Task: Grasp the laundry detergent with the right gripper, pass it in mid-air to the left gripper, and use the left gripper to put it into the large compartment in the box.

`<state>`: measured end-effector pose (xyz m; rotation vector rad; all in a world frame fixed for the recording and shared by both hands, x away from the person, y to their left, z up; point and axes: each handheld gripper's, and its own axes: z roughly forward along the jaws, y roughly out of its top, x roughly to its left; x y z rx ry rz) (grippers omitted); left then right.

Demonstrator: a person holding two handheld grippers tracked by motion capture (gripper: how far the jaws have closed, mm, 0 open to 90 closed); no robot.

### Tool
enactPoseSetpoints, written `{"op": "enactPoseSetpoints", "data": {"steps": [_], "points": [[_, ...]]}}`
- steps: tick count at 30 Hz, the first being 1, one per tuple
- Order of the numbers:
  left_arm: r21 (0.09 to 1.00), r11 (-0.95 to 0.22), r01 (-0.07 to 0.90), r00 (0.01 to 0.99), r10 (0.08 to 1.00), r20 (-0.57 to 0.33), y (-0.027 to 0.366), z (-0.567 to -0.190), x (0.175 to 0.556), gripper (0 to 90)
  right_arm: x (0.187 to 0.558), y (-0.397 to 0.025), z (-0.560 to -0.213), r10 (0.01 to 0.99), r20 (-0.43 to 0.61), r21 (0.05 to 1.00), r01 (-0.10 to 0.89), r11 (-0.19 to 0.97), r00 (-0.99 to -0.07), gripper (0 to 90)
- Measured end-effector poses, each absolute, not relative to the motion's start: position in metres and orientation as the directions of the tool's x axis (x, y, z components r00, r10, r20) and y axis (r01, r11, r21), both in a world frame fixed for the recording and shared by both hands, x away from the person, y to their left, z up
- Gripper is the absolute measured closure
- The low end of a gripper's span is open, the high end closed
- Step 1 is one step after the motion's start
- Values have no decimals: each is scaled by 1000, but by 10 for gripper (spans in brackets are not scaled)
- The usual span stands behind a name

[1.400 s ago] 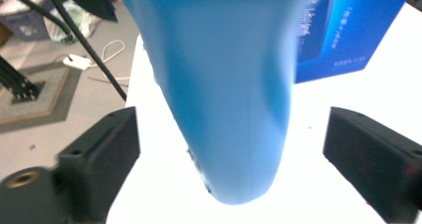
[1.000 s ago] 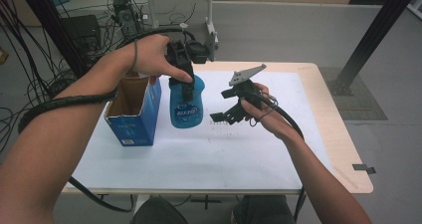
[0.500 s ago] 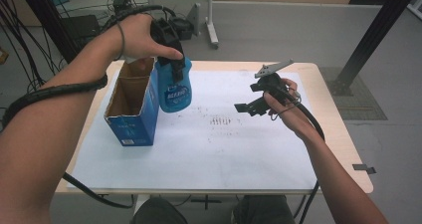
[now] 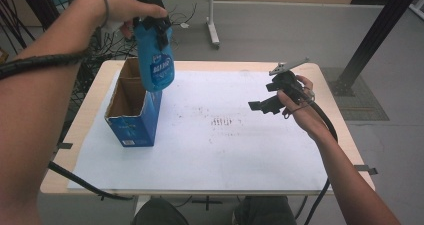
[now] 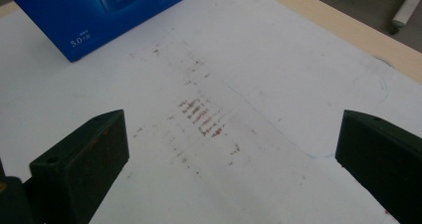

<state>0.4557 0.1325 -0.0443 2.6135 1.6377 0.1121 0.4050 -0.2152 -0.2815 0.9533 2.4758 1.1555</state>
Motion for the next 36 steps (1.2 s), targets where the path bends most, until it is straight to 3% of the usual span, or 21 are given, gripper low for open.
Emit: {"op": "enactPoseSetpoints", "data": {"steps": [16,36], "points": [[147,-110,983,108,994,23,181,0,457,367,401,-219,-272,665,3,736,452,504,-747,1],[169,4,986,-4,1000,3,201,-4,465,368,401,-236,-269,694,-40,678,491,547,-719,1]]}}
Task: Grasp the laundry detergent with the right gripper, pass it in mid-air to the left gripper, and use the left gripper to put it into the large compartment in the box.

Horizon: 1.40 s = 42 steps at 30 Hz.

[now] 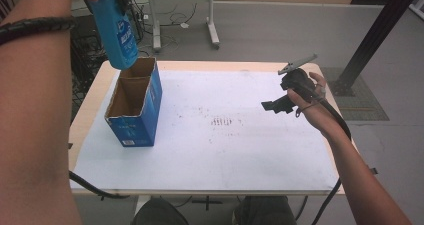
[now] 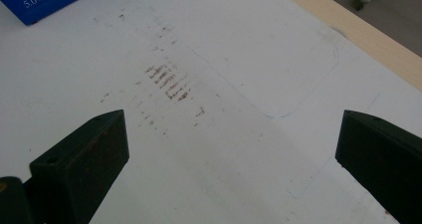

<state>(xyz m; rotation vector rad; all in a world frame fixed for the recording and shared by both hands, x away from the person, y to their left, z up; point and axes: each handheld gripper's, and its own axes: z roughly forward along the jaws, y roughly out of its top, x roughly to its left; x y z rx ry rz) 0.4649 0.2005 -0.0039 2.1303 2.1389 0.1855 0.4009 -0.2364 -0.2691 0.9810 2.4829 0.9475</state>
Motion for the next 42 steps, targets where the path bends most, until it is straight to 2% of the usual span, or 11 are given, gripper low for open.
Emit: {"op": "enactPoseSetpoints", "data": {"steps": [16,42], "points": [[151,59,987,-59,998,-9,213,-26,469,368,400,-239,-271,695,-46,672,493,553,-717,1],[111,90,990,-90,996,-8,236,-97,469,367,401,-233,-276,687,-50,659,493,568,-725,1]]}}
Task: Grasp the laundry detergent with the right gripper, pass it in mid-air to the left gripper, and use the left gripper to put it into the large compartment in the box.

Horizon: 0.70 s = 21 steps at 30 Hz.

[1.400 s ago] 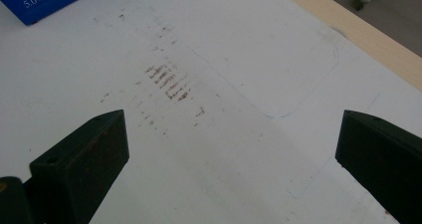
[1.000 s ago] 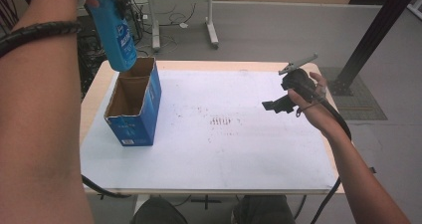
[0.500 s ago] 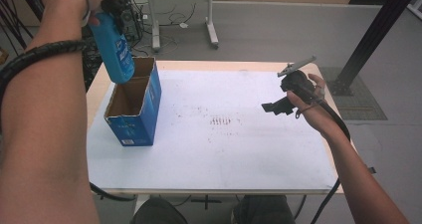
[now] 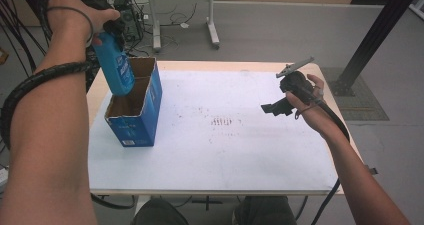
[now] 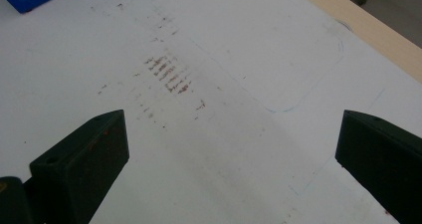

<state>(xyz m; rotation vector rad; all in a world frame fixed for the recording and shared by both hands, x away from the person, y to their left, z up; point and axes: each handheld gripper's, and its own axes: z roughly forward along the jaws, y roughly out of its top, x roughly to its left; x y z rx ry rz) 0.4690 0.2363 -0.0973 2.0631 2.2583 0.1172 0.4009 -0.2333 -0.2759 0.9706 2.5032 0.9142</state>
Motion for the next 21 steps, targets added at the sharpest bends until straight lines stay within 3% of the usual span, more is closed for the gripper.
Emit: {"op": "enactPoseSetpoints", "data": {"steps": [21], "points": [[79,83,993,-80,996,-40,236,-163,469,367,398,-236,-285,690,-48,644,506,574,-722,1]]}}
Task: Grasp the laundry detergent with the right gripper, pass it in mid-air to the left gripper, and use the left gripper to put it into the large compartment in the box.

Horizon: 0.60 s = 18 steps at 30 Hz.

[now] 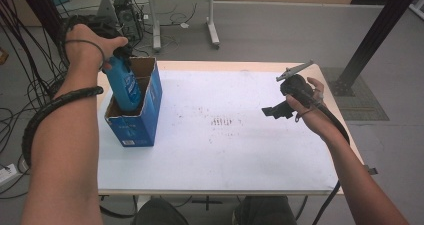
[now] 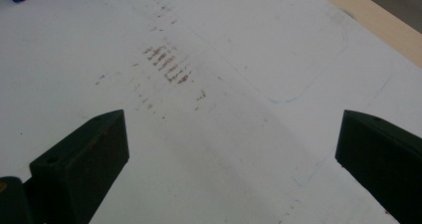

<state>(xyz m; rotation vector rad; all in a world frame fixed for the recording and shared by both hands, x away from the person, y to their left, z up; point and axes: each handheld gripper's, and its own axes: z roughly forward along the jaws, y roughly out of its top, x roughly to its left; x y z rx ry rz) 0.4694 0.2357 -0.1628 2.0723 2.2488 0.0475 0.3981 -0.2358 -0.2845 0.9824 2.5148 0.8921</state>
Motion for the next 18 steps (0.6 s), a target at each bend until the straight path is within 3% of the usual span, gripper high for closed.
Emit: {"op": "enactPoseSetpoints", "data": {"steps": [18], "points": [[56,52,997,-51,999,-11,236,-213,469,367,398,-235,-291,690,-53,627,514,586,-722,2]]}}
